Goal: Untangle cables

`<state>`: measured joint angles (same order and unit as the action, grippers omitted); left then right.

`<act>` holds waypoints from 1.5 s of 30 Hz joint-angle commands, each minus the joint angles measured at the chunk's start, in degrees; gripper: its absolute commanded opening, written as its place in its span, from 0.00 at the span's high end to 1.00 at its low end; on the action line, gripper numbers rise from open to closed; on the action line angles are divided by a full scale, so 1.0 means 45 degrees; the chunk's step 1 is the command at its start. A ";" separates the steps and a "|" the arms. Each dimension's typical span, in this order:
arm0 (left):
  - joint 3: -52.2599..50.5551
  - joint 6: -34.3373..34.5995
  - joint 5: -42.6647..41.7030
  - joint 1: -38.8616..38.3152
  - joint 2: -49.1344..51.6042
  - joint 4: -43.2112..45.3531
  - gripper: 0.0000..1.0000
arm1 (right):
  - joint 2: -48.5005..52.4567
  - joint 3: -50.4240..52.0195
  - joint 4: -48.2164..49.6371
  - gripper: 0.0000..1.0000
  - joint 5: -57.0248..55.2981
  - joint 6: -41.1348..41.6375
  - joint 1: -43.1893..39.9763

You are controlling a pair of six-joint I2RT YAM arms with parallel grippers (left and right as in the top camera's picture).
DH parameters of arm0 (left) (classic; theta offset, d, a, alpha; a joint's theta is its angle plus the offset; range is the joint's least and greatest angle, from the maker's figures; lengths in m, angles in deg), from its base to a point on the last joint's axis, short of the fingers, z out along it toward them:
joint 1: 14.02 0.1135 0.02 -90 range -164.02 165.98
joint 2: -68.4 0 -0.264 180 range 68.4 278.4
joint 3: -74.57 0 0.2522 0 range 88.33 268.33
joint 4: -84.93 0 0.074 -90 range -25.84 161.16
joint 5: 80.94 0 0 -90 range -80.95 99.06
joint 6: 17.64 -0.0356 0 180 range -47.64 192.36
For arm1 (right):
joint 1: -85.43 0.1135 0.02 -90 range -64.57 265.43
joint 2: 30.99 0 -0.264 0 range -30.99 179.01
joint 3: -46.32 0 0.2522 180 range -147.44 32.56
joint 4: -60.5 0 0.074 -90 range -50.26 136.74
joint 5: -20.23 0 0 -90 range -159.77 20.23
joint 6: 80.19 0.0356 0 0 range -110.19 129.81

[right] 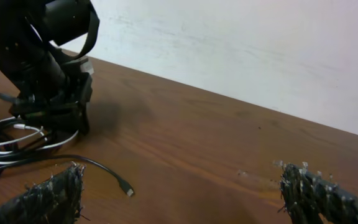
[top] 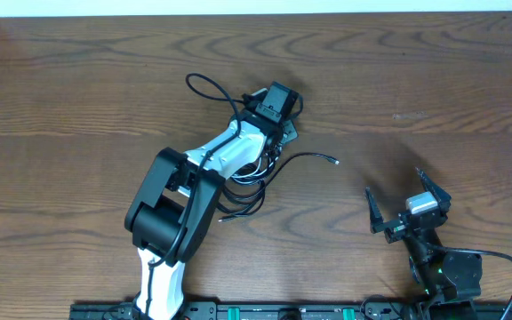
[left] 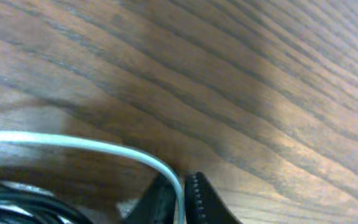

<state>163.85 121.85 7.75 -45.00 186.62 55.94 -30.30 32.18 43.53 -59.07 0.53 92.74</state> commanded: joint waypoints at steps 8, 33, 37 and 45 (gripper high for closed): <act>0.0083 -0.2390 -0.5916 0.1515 -0.2482 0.0525 0.93 | -0.0068 0.0015 -0.0058 0.01 -0.0005 0.0141 0.0053; 0.0078 -0.2030 -1.2871 0.7300 -1.0608 0.2239 0.92 | -0.0068 0.0015 -0.0058 0.01 -0.0005 0.0141 0.0053; 0.0078 -0.3453 -1.0870 0.7300 -1.0559 -0.1569 0.93 | -0.0068 0.0015 -0.0058 0.01 -0.0005 0.0141 0.0053; 0.0078 -0.3167 -1.2322 0.7509 -0.9000 -0.4697 0.93 | -0.0068 0.0015 -0.0058 0.01 0.0000 0.0141 0.0053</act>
<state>163.57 110.16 -32.00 -12.06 143.58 30.06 -30.30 32.18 43.53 -59.07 0.51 92.74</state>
